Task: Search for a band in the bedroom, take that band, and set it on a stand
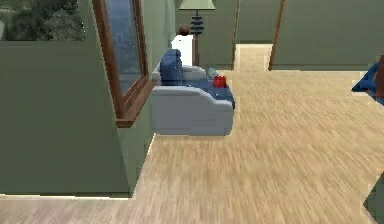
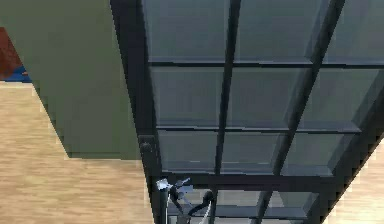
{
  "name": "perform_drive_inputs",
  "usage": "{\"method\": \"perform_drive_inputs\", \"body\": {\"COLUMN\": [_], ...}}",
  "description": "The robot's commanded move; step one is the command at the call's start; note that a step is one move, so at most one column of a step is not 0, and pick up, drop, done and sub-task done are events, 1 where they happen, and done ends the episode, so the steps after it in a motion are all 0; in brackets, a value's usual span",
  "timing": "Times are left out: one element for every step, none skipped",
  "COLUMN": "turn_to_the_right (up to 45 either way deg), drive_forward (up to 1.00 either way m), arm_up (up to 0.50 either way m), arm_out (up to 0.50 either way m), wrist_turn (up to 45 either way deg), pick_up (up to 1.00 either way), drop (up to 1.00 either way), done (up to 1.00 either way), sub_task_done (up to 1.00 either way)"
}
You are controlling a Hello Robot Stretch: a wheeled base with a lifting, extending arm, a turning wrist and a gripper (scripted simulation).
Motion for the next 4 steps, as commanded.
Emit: {"method": "perform_drive_inputs", "body": {"turn_to_the_right": [6.0,0.0,24.0,0.0], "drive_forward": [0.0,0.35,0.0,1.0], "arm_up": [0.0,0.0,0.0,0.0], "arm_out": [0.0,0.0,0.0,0.0], "wrist_turn": [0.0,0.0,0.0,0.0], "pick_up": [0.0,0.0,0.0,0.0], "drop": [0.0,0.0,0.0,0.0], "done": [0.0,0.0,0.0,0.0], "sub_task_done": [0.0,0.0,0.0,0.0]}}
